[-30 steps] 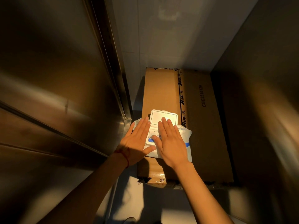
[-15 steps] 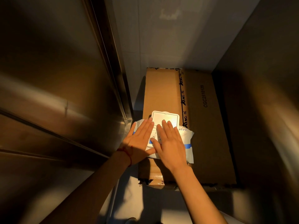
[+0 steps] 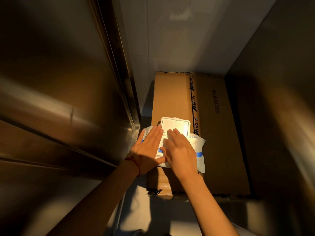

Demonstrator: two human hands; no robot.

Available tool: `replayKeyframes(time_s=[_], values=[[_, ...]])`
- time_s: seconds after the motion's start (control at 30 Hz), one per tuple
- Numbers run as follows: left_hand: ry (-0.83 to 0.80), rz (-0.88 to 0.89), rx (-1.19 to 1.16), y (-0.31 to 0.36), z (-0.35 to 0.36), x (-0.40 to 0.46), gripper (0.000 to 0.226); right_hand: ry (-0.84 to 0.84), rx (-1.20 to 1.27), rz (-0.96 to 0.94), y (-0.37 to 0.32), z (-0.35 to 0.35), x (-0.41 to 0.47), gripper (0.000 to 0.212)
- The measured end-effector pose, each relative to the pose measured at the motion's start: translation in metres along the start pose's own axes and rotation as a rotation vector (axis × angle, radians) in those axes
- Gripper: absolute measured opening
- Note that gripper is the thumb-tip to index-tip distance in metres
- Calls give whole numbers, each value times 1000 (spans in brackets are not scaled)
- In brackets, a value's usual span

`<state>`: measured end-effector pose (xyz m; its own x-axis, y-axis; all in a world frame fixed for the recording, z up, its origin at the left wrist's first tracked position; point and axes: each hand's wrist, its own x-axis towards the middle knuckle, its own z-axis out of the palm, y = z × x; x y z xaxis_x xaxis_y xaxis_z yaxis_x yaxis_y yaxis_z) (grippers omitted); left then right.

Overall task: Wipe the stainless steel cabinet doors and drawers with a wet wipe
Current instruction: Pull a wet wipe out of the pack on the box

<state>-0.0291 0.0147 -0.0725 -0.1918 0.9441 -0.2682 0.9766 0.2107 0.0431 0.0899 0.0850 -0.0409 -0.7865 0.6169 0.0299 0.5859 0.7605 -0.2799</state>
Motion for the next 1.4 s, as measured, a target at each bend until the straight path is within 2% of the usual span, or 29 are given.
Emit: replayKeyframes(time_s=[0.13, 0.33, 0.5, 0.67, 0.97, 1.07, 1.2, 1.33, 1.4], values=[[2, 11, -2, -1, 3, 1, 68, 66, -78, -60, -2, -2, -3, 50], [-5, 1, -3, 0, 0, 1, 71, 72, -117, -98, -3, -2, -6, 44], [-48, 2, -13, 1, -3, 1, 71, 136, -108, -115, -2, 0, -5, 55], [-47, -2, 8, 1, -2, 1, 74, 182, -100, -99, -1, 4, -7, 56], [-11, 33, -143, -5, 14, 6, 70, 255, -119, -126, 6, 7, -10, 60], [31, 45, -205, -4, 15, 7, 84, 257, -126, -129, 8, 6, -10, 60], [44, 40, -149, -5, 17, 7, 77, 227, -120, -135, 12, 4, -13, 59], [27, 45, -264, -4, 14, 8, 68, 249, -100, -140, 20, 0, -17, 56], [8, 34, -197, -5, 16, 9, 74, 253, -97, -142, 24, -1, -18, 57]])
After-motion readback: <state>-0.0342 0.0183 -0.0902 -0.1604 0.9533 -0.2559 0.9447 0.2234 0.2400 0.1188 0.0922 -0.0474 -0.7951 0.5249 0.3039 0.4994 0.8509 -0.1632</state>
